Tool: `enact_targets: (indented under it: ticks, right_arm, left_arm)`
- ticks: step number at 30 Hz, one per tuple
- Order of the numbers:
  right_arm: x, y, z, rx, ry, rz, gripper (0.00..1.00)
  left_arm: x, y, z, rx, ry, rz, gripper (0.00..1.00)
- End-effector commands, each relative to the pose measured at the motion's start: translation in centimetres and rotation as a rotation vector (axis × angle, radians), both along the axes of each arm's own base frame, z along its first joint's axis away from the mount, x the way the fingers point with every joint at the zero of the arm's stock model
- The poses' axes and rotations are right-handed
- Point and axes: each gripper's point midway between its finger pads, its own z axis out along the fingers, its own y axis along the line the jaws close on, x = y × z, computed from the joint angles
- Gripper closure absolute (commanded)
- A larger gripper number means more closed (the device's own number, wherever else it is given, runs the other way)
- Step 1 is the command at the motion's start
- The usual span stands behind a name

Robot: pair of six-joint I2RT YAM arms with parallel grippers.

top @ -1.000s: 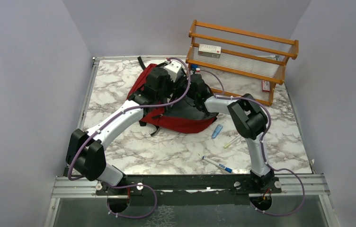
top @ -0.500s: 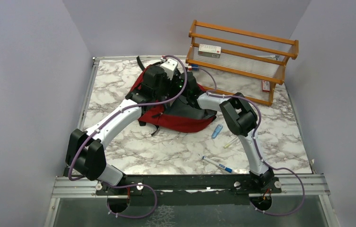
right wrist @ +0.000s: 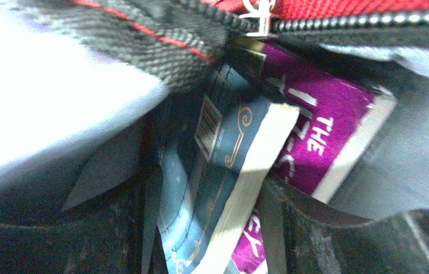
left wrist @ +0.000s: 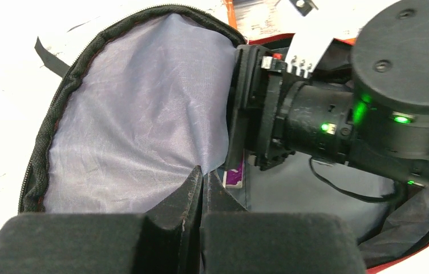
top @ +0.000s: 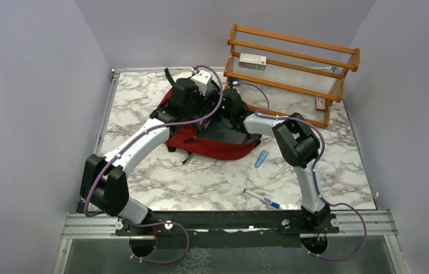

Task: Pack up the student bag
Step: Place the book in the student bag, then adjust the student bag at the center of the board.

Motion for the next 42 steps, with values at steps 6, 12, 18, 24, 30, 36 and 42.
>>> enact_targets:
  ticks: [6, 12, 18, 24, 30, 36, 42]
  right_arm:
    - [-0.8, -5.3, 4.6, -0.162, -0.136, -0.111, 0.33]
    - [-3.4, -8.7, 5.6, -0.271, -0.204, -0.121, 0.33]
    - [-7.5, -13.1, 7.7, -0.383, -0.257, -0.118, 0.33]
    - [-11.4, -17.9, 8.2, -0.479, -0.276, -0.158, 0.33]
    - [-14.5, -20.6, 8.0, -0.504, -0.253, -0.17, 0.33]
    - [-15.8, -21.9, 7.6, -0.527, -0.212, -0.185, 0.33]
    - [-16.2, -22.0, 7.2, -0.538, -0.199, -0.169, 0.33]
  left_arm:
    - [0.9, -0.3, 0.8, -0.035, -0.024, -0.013, 1.0]
    - [0.8, -0.5, 0.8, -0.039, -0.02, -0.029, 1.0]
    - [0.0, -2.6, 0.2, -0.082, 0.014, -0.143, 1.0]
    - [-1.3, -5.4, -0.9, -0.118, 0.078, -0.302, 0.77]
    - [-2.2, -6.6, -1.3, -0.098, 0.076, -0.337, 0.51]
    - [-2.0, -5.3, 1.3, -0.11, -0.015, -0.268, 0.4]
    - [0.6, 0.1, 1.5, -0.122, -0.05, 0.034, 0.31]
